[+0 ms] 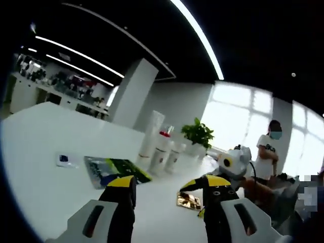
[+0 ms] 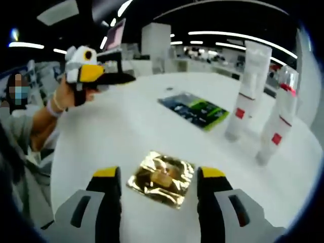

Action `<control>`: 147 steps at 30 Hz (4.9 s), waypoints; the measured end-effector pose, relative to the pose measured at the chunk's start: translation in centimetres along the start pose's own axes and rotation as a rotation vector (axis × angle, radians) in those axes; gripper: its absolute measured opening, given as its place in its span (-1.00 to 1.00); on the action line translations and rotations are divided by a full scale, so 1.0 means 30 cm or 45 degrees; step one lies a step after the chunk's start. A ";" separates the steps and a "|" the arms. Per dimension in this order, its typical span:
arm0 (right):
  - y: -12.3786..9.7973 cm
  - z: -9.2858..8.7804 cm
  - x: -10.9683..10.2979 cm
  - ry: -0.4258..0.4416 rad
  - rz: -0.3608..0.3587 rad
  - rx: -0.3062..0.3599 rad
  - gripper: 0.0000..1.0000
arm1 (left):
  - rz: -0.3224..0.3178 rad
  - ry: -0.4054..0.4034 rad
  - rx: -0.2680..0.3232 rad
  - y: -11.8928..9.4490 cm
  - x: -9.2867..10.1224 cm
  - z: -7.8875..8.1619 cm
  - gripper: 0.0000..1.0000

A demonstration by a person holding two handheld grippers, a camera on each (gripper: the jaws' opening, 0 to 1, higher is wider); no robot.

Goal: Arrange the skincare products in the storage area until every visible bottle or jar stands upright without overlapping.

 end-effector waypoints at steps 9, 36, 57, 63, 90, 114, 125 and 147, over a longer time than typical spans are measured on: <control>0.000 0.001 -0.006 -0.006 0.025 -0.069 -0.21 | -0.027 0.039 -0.009 -0.006 0.025 -0.003 0.09; -0.008 0.031 0.008 -0.068 -0.005 -0.070 -1.00 | -0.057 0.387 -0.322 0.071 0.105 -0.067 0.04; -0.009 0.002 -0.026 -0.094 0.024 0.016 -1.00 | 0.145 1.505 -0.445 0.192 0.231 -0.121 0.38; -0.007 0.000 -0.025 -0.089 0.025 0.022 -1.00 | 0.207 1.680 -0.336 0.197 0.244 -0.107 -0.02; -0.048 0.015 0.049 0.116 0.073 0.290 -0.39 | 0.160 1.515 -0.393 0.173 0.205 -0.078 -1.00; -0.062 0.241 0.146 1.076 0.783 0.929 -0.82 | 0.568 2.191 0.206 0.152 0.232 0.071 -1.00; -0.102 0.182 0.201 1.236 0.856 1.063 -1.00 | 0.313 1.397 0.321 0.250 0.173 0.082 -0.88; -0.072 0.318 0.177 1.306 0.745 1.314 -1.00 | -0.279 0.008 0.546 0.270 0.008 0.128 -0.12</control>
Point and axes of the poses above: the point that each gripper's makers call its tool centre point, and the gripper's own axes: y roughly forward along the fingers, x roughly to its right, z roughly out of its top, the point moved 10 cm from there along -y, roughly backward along the fingers, and after that the axes turned 2 degrees about y, right-handed, at the moved point
